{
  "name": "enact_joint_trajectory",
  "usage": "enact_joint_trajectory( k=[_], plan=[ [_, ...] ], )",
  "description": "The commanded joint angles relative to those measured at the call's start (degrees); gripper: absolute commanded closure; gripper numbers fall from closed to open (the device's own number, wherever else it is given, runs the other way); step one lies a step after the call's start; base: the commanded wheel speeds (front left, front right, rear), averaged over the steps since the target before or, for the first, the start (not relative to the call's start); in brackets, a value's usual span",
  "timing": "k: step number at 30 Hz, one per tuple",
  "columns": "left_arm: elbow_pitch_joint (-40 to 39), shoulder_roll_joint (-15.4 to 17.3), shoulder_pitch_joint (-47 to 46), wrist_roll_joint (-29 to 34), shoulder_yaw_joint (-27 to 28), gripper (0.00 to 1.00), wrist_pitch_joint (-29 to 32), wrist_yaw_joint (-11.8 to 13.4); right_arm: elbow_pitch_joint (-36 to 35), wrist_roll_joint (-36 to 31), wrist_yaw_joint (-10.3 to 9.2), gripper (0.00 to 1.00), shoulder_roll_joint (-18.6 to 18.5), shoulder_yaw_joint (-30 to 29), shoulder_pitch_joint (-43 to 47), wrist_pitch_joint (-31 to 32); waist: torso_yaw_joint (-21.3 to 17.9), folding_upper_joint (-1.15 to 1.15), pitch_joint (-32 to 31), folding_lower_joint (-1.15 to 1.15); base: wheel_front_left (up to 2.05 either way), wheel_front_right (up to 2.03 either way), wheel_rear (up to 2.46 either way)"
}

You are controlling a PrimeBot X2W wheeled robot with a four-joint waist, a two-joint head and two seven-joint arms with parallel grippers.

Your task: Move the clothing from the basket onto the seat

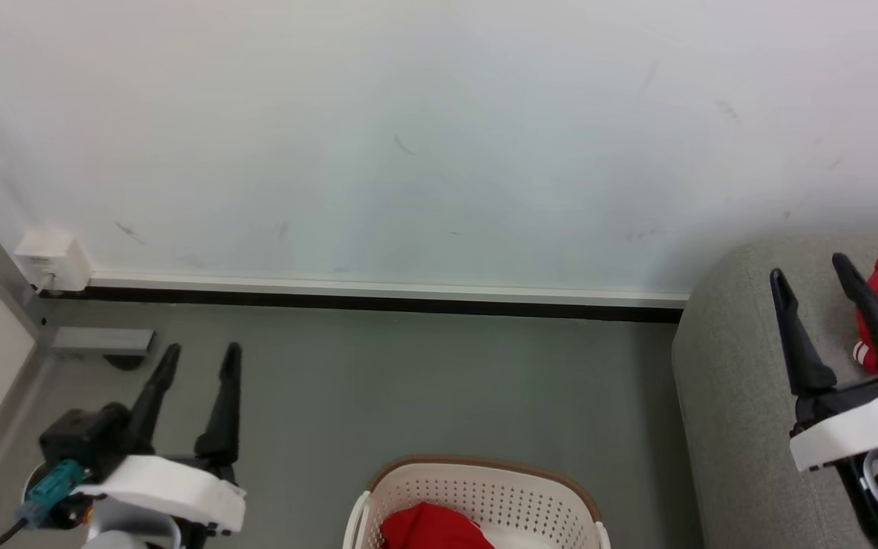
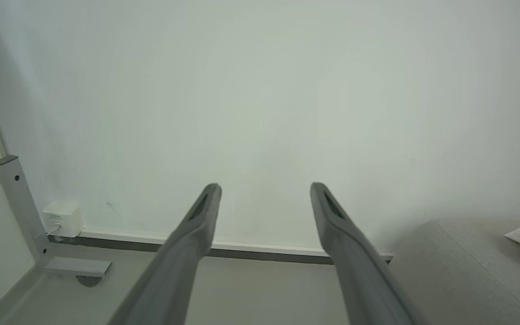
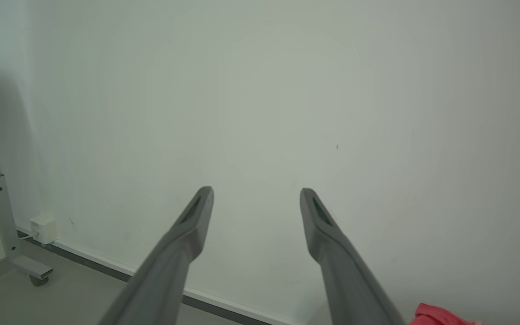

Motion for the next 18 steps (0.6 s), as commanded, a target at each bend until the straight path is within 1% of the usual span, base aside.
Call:
enact_joint_trajectory(
  k=[1,4,10,12,15,18],
  plan=[
    [-0.5,-0.6,2.1,1.3,2.0,0.00,0.0,0.2,-0.6,-1.5,-0.13,0.00,0.9,-0.7,2.7,-0.8,0.4,0.00,-0.3,0.01,0.00,0.00,0.00],
    [-0.6,-2.3,5.1,3.1,5.6,0.00,0.0,-0.3,-1.4,-2.6,-0.13,0.00,3.2,-2.2,6.9,-2.1,1.0,0.00,-0.8,0.01,0.00,0.00,0.00],
    [-0.5,-6.5,10.1,6.4,11.3,0.00,0.0,-2.3,-1.3,-4.8,-0.13,0.00,9.3,-5.7,14.6,-3.3,1.5,0.00,-1.5,0.01,0.00,0.00,0.00],
    [-0.1,-8.3,11.3,7.2,13.2,0.00,0.0,-3.2,-2.0,-5.4,-0.13,0.00,11.2,-5.9,16.6,-3.5,1.5,0.00,-1.6,0.01,0.00,0.00,0.00],
    [1.1,-10.4,12.6,9.2,15.8,0.00,0.0,-5.2,-3.8,-6.6,-0.13,0.00,12.8,-4.9,19.6,-3.5,1.6,0.00,-1.7,0.01,0.00,0.00,0.00],
    [2.8,-12.1,13.4,11.5,17.7,0.00,0.0,-7.0,-4.7,-7.5,-0.13,0.00,13.5,-5.1,21.9,-3.5,1.3,0.00,-1.8,0.01,0.00,0.00,0.00]
  ],
)
